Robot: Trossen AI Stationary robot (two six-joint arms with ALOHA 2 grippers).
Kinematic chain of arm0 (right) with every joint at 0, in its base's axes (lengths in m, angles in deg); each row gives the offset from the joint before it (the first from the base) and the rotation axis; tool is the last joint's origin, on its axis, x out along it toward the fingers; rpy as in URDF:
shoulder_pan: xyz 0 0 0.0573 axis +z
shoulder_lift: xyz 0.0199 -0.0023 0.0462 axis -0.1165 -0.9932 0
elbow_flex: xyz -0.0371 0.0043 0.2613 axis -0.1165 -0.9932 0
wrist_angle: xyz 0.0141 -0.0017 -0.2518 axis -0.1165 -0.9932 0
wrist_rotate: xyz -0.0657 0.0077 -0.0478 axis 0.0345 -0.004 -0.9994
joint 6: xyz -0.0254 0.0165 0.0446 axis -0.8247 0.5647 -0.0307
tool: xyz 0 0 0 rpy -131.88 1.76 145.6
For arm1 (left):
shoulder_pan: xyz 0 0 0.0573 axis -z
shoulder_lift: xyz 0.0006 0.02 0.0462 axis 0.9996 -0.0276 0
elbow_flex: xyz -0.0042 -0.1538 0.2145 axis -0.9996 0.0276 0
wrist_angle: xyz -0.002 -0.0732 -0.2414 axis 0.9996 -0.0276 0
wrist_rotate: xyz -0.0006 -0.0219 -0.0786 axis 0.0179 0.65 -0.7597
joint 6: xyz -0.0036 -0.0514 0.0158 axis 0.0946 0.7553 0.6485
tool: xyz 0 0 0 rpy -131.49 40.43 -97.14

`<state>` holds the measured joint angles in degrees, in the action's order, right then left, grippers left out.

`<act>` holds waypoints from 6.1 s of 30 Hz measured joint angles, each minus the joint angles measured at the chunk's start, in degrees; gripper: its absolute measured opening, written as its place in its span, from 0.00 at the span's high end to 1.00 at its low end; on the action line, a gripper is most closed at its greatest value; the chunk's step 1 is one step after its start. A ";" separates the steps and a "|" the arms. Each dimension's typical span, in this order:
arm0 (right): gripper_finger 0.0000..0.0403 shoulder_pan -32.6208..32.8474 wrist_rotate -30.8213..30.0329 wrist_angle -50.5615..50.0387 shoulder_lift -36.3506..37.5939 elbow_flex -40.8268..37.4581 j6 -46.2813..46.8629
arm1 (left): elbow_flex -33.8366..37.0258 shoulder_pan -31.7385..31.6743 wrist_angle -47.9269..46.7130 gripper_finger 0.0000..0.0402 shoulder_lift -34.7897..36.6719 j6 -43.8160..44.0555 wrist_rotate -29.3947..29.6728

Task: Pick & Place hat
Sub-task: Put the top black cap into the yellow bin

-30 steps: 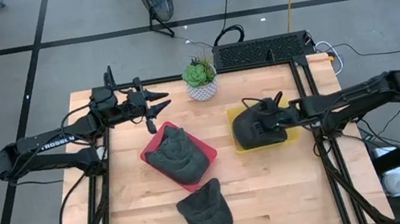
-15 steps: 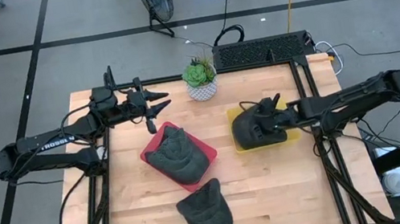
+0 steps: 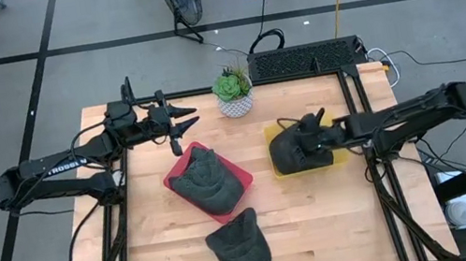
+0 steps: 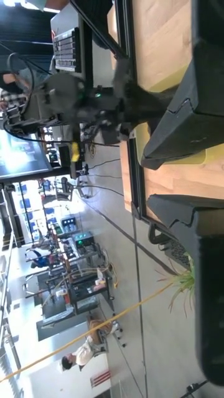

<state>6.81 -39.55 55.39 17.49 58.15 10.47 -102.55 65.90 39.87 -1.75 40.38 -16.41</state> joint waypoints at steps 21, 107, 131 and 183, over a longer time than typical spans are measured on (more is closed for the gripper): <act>0.77 -7.61 -7.19 2.95 6.34 -10.69 -0.95 | 0.00 0.00 0.22 0.73 0.00 -0.08 0.00; 0.77 -16.38 8.41 10.29 14.87 -10.82 -30.76 | 0.00 0.00 3.15 0.73 -0.02 -2.94 0.47; 0.77 -5.84 10.32 3.99 10.61 -4.10 -35.33 | 0.00 0.00 3.15 0.73 -0.02 -1.65 0.69; 0.77 13.98 -7.66 -27.08 4.37 17.75 -7.98 | 0.02 0.17 2.00 0.73 -0.04 10.18 -4.26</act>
<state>20.79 -47.21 28.31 21.86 75.89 2.50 -102.53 66.07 41.87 -1.79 50.56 -20.67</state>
